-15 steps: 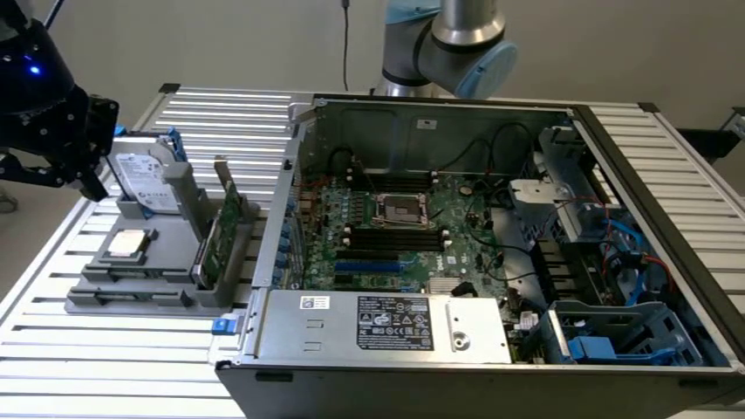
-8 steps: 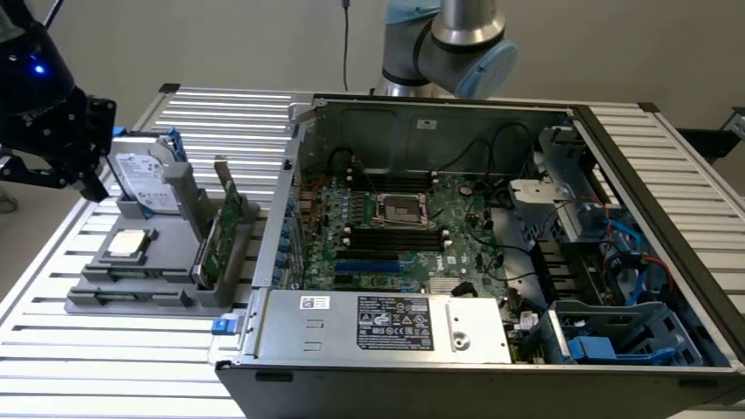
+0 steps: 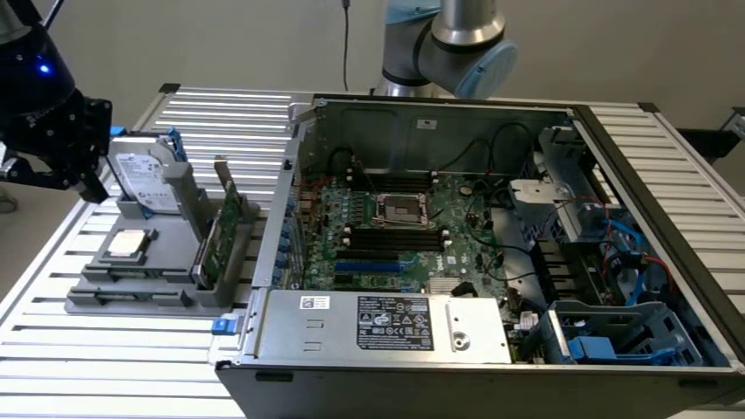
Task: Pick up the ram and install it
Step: 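Pick up the ram and move it above insertion slot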
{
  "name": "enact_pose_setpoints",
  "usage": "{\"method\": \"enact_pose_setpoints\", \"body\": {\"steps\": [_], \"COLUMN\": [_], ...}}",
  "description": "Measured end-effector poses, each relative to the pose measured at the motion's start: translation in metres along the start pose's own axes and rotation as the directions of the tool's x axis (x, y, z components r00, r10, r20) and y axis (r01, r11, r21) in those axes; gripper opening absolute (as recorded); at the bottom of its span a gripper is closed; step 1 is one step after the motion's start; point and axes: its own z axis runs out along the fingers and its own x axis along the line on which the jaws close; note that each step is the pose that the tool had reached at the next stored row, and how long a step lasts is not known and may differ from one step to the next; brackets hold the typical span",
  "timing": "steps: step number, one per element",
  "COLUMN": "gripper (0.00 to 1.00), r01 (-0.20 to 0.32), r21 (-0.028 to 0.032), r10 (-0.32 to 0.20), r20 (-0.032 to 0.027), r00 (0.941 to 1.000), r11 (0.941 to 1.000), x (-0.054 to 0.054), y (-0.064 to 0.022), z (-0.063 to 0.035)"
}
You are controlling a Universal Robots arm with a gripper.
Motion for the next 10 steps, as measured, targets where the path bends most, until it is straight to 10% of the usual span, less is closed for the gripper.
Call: {"method": "enact_pose_setpoints", "body": {"steps": [10], "gripper": [0.11], "r01": [0.120], "r21": [0.0021], "r10": [-0.120], "r20": [-0.0096], "r00": [0.9927], "r11": [0.9928], "x": [0.0002], "y": [0.0000], "z": [0.0012]}}
